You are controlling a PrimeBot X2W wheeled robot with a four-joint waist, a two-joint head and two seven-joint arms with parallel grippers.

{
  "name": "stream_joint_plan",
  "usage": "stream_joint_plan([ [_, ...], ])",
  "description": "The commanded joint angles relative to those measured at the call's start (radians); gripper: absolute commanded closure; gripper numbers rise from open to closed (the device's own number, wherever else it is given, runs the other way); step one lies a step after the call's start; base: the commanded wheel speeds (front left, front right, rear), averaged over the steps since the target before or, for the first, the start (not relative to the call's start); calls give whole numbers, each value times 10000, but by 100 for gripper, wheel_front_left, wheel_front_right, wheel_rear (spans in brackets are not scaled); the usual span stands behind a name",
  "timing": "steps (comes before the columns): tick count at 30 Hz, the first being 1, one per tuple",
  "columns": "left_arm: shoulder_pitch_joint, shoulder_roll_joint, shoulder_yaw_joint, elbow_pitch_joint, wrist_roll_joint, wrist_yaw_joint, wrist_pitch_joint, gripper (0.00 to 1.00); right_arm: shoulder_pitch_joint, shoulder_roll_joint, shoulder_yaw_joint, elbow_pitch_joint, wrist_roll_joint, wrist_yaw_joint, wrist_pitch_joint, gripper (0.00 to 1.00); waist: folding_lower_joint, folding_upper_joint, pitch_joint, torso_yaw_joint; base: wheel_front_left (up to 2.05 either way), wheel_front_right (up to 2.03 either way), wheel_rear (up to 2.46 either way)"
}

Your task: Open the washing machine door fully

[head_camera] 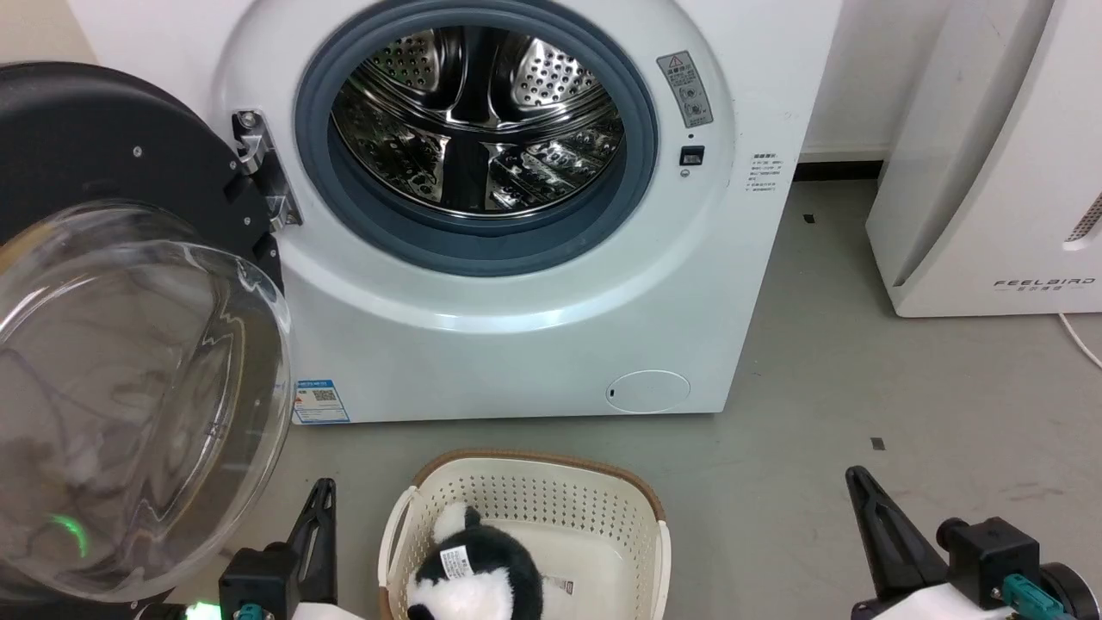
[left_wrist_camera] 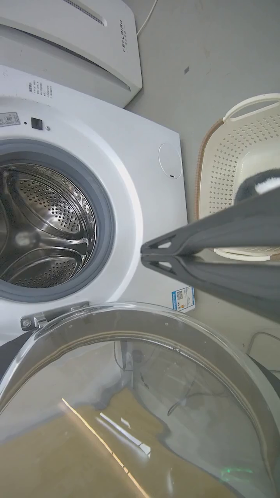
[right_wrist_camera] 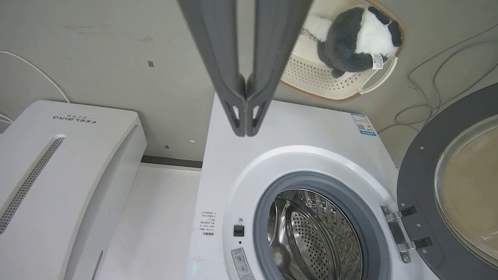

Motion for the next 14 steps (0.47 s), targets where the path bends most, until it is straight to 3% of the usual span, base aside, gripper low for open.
stream_joint_plan([
  [1, -185, -56, 66, -35, 98, -64, 38, 100, -148, 12, -8, 36, -77, 3, 20, 100, 0, 0, 0, 2, 0, 0, 0],
  [14, -306, -211, 218, -94, 218, -210, 247, 100, -299, 15, -24, 114, -142, 3, 40, 100, 0, 0, 7, 35, 0, 0, 0],
])
